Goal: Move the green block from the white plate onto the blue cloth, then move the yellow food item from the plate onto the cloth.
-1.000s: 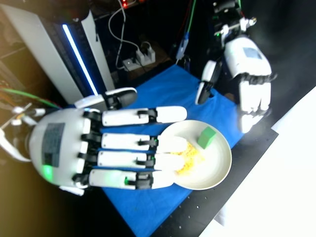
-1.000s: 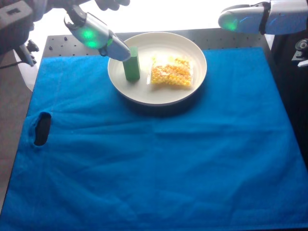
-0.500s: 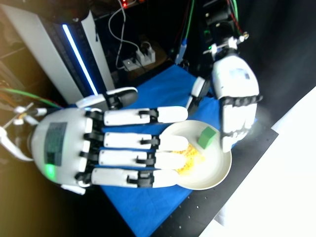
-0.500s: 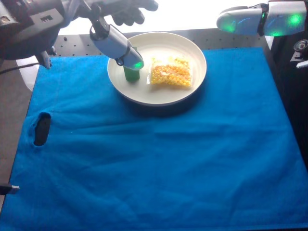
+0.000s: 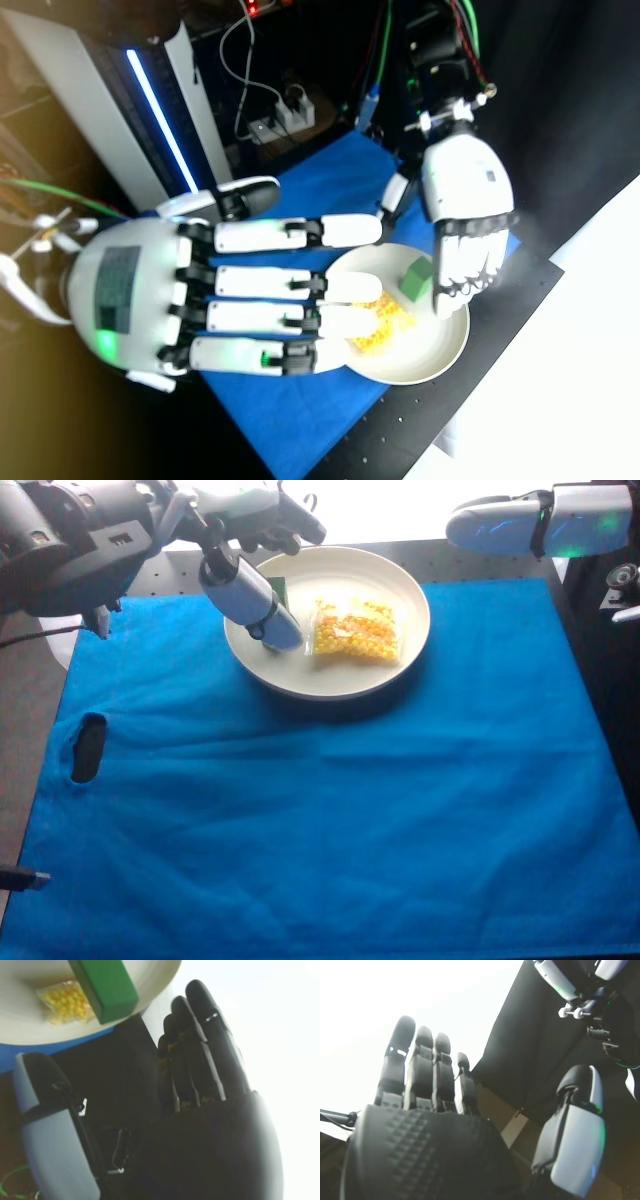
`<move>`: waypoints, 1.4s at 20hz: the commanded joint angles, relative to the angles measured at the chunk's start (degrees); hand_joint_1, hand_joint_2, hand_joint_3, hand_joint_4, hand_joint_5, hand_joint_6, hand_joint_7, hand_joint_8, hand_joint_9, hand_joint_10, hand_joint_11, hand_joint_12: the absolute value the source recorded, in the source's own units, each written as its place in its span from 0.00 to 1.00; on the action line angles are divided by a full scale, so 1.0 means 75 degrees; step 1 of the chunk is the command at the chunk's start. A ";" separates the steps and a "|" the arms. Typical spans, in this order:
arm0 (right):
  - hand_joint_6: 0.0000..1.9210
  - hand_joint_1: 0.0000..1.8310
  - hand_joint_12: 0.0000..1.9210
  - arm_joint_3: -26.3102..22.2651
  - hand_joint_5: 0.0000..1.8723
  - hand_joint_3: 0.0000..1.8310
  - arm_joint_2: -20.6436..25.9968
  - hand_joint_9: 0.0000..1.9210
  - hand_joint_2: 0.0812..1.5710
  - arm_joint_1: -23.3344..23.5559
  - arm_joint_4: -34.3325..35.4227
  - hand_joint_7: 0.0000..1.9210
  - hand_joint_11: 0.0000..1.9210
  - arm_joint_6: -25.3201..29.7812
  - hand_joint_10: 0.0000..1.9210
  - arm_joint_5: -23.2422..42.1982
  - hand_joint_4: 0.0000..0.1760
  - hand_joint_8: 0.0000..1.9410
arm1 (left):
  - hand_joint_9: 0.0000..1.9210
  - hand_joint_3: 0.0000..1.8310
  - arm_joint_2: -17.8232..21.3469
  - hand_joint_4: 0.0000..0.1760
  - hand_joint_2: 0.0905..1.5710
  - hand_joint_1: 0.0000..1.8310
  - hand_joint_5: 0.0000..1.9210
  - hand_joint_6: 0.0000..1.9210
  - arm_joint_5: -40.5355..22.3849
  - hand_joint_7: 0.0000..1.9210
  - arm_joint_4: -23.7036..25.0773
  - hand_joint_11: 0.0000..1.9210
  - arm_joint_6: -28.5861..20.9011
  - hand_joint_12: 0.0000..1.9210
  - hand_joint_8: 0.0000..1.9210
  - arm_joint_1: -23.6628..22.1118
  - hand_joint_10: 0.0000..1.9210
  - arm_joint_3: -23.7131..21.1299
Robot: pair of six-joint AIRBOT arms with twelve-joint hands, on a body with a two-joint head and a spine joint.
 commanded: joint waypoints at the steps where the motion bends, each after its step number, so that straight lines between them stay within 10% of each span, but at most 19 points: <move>1: 0.00 0.29 0.67 0.0018 0.09 0.00 -0.0018 0.18 0.43 0.0114 0.0154 0.16 0.00 0.0036 0.00 0.0894 0.44 0.00 | 0.37 0.00 -0.0027 0.00 0.49 0.47 0.23 0.00 -0.0680 0.34 -0.0035 0.27 -0.0033 0.40 0.01 -0.0021 0.01 0.0065; 8: 0.00 0.28 0.66 -0.0002 0.10 0.00 -0.0042 0.18 0.44 0.0114 0.0139 0.16 0.00 0.0036 0.01 0.0900 0.40 0.00 | 0.30 0.00 -0.0170 0.00 0.50 0.45 0.23 0.00 -0.0540 0.34 -0.0036 0.12 -0.0033 0.56 0.00 0.0160 0.00 0.0208; 18: 0.00 0.30 0.54 -0.0063 0.11 0.00 -0.0047 0.14 0.46 0.0114 0.0087 0.14 0.00 0.0036 0.01 0.0964 0.39 0.00 | 0.47 0.00 -0.0379 0.00 0.54 0.53 0.43 0.01 -0.0516 0.45 -0.0055 0.30 -0.0036 0.58 0.00 0.0251 0.01 0.0425; 20: 0.00 0.30 0.68 -0.0074 0.12 0.00 -0.0047 0.18 0.45 0.0114 0.0082 0.14 0.00 0.0036 0.01 0.0981 0.47 0.00 | 0.63 0.00 -0.0396 0.00 0.59 0.66 0.47 0.00 -0.0532 0.55 -0.0135 0.45 -0.0036 0.58 0.00 0.0276 0.03 0.0466; 21: 0.00 0.29 0.60 -0.0076 0.12 0.00 -0.0047 0.15 0.46 0.0114 0.0080 0.15 0.00 0.0036 0.01 0.0986 0.58 0.00 | 0.67 0.01 -0.0397 0.00 0.60 0.74 0.49 0.00 -0.0535 0.63 -0.0152 0.50 -0.0036 0.54 0.22 0.0286 0.02 0.0470; 22: 0.00 0.29 0.60 -0.0079 0.12 0.00 -0.0047 0.15 0.46 0.0114 0.0079 0.15 0.00 0.0036 0.01 0.0989 0.58 0.00 | 0.67 0.01 -0.0397 0.00 0.60 0.74 0.49 0.00 -0.0536 0.63 -0.0153 0.50 -0.0036 0.54 0.22 0.0291 0.02 0.0470; 23: 0.00 0.29 0.54 -0.0081 0.11 0.00 -0.0047 0.14 0.46 0.0114 0.0078 0.14 0.00 0.0036 0.01 0.0994 0.60 0.00 | 0.70 0.00 -0.0398 0.00 0.64 0.71 0.50 0.39 -0.0540 0.66 -0.0156 0.53 -0.0036 0.54 0.26 0.0299 0.02 0.0472; 24: 0.00 0.28 0.50 -0.0083 0.11 0.01 -0.0047 0.14 0.48 0.0114 0.0078 0.13 0.00 0.0036 0.00 0.1001 0.69 0.00 | 0.76 0.00 -0.0399 0.00 0.65 0.69 0.50 0.49 -0.0544 0.65 -0.0161 0.56 -0.0036 0.57 0.30 0.0309 0.03 0.0473; 28: 0.00 0.28 0.53 -0.0090 0.12 0.00 -0.0047 0.15 0.47 0.0115 0.0066 0.14 0.00 0.0036 0.00 0.1021 0.78 0.00 | 0.79 0.00 -0.0415 0.00 0.64 0.69 0.57 0.38 -0.0591 0.65 -0.0238 0.53 -0.0037 0.65 0.31 0.0331 0.04 0.0496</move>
